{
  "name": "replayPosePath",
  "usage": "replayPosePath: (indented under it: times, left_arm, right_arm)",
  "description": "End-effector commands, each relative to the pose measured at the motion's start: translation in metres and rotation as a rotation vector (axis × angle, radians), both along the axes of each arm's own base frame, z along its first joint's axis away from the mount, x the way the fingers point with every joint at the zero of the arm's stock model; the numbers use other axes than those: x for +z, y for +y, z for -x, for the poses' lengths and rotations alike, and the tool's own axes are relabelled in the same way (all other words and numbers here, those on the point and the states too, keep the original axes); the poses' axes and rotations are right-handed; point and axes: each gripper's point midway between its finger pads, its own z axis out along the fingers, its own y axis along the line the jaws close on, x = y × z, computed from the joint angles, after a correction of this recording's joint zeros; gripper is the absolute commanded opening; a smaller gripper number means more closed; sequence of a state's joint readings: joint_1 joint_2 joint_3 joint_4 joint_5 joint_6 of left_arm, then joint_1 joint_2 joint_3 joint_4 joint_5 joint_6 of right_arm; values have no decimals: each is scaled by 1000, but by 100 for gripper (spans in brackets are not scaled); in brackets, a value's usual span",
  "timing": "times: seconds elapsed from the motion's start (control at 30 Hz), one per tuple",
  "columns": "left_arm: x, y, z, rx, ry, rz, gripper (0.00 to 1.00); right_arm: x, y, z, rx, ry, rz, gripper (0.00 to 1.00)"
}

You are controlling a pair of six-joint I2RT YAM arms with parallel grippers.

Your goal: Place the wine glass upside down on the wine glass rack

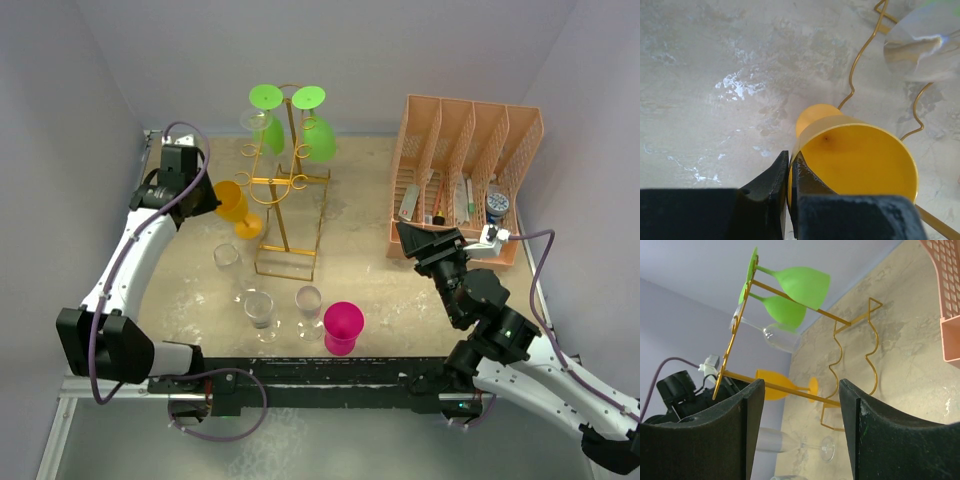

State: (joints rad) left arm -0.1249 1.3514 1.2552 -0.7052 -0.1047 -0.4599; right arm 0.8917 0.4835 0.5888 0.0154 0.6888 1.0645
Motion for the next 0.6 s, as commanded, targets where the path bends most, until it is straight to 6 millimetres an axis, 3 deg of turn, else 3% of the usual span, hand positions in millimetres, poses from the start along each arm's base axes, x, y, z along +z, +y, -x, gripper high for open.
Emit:
replayPosePath:
  times: [0.0, 0.17, 0.37, 0.57]
  left_arm:
    - [28, 11, -5, 27, -77, -41, 0]
    - [58, 31, 2, 100, -157, -98, 0]
    - [144, 62, 33, 265, -402, -132, 0]
    - [237, 64, 69, 297, -720, -28, 0]
  right_arm:
    - [21, -2, 2, -3, -29, -59, 63]
    - [22, 4, 2, 19, -22, -69, 63]
    - [35, 15, 1, 63, -51, -45, 63]
    - [71, 28, 7, 143, -154, -108, 69]
